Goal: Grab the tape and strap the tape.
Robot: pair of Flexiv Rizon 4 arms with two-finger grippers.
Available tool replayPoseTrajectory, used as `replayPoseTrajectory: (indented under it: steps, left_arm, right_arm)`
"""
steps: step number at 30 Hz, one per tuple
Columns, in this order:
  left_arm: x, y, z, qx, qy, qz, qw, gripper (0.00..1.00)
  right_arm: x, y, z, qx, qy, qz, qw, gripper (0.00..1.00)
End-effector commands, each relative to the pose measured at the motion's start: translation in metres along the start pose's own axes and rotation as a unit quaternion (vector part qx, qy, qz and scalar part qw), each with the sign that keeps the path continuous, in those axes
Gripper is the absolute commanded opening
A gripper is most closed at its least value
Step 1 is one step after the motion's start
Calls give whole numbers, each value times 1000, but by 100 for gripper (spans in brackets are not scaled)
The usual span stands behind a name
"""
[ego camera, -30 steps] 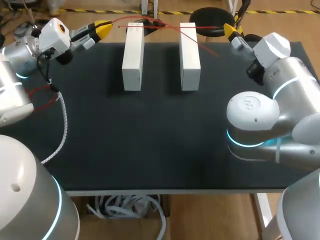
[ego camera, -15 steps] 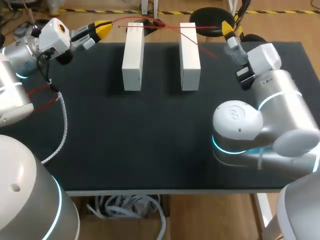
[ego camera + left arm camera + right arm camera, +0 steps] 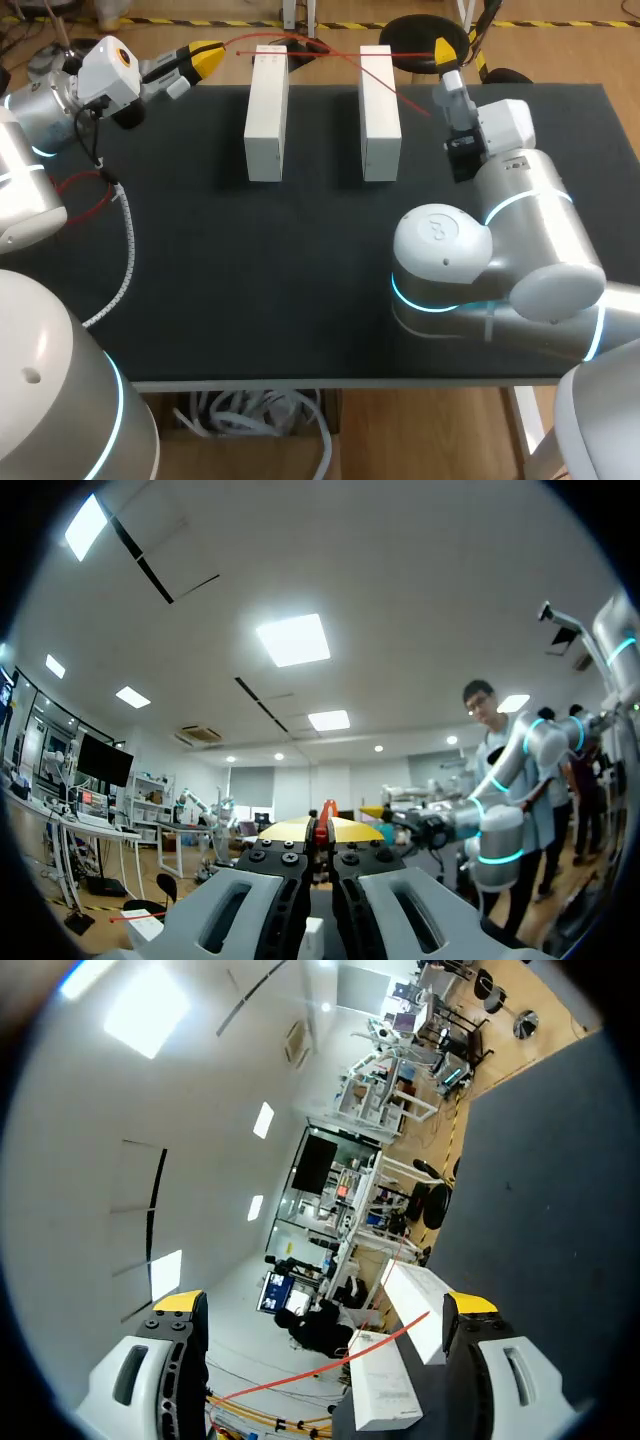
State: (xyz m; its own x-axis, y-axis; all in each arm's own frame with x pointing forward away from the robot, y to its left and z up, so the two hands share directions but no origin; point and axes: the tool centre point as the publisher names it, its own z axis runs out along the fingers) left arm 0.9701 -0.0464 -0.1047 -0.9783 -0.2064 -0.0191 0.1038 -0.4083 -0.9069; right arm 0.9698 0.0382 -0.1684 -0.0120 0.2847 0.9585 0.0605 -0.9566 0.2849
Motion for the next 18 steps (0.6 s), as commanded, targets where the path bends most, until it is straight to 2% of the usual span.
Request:
replayPoseTrajectory:
  steps: [1, 8, 18]
  left_arm:
    - [-1, 1, 0, 1, 1, 0, 1000, 0]
    - [-1, 1, 0, 1, 1, 0, 1000, 0]
    - [-1, 1, 0, 1, 1, 0, 1000, 0]
  right_arm:
    - [5, -12, 3, -13, -8, 19, 1000, 100]
    - [5, -30, 7, 1, -14, 63, 998, 100]
    - [4, -51, 24, 14, -14, 79, 997, 100]
